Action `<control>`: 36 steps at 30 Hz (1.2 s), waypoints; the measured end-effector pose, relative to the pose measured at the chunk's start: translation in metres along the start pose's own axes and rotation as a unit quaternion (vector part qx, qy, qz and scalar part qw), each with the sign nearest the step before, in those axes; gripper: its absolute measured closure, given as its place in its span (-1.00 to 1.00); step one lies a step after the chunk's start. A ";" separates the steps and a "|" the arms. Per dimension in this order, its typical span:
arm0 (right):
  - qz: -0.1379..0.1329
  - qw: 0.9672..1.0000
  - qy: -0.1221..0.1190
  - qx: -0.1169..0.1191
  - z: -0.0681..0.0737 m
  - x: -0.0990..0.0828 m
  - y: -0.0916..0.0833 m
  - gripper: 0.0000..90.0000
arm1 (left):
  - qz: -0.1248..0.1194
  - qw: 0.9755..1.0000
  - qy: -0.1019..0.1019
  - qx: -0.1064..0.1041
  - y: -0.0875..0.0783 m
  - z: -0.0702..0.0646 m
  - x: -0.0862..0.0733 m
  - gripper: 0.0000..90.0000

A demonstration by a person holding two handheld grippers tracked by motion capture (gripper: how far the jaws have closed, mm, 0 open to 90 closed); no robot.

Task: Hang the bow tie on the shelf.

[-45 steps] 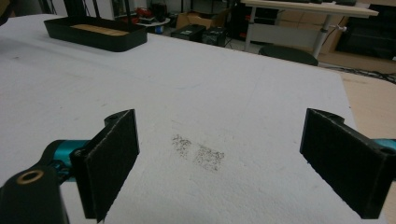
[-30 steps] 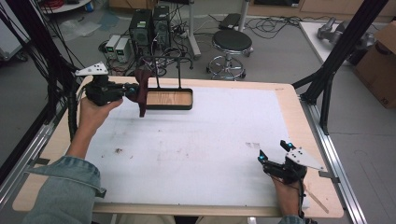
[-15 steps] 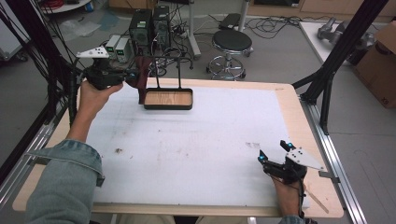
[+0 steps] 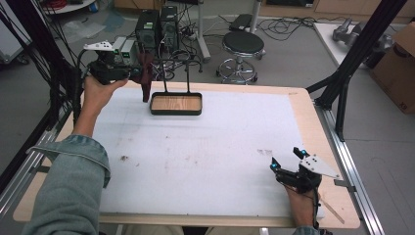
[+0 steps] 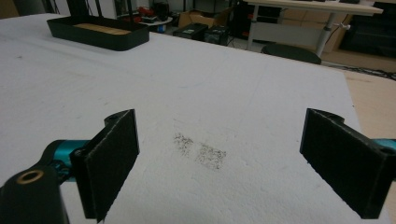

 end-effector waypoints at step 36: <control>0.001 1.000 0.001 0.003 0.001 0.000 0.000 -0.76 | 0.034 0.993 0.043 0.100 0.019 0.030 -0.039 0.85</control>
Point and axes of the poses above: each handheld gripper's, and its own axes: y roughly forward along the jaws, x roughly out of its top, z roughly to its left, the point moved 8 cm from there along y, roughly forward along the jaws, and after that the axes turned 3 degrees about -z, right-handed, at the moved point
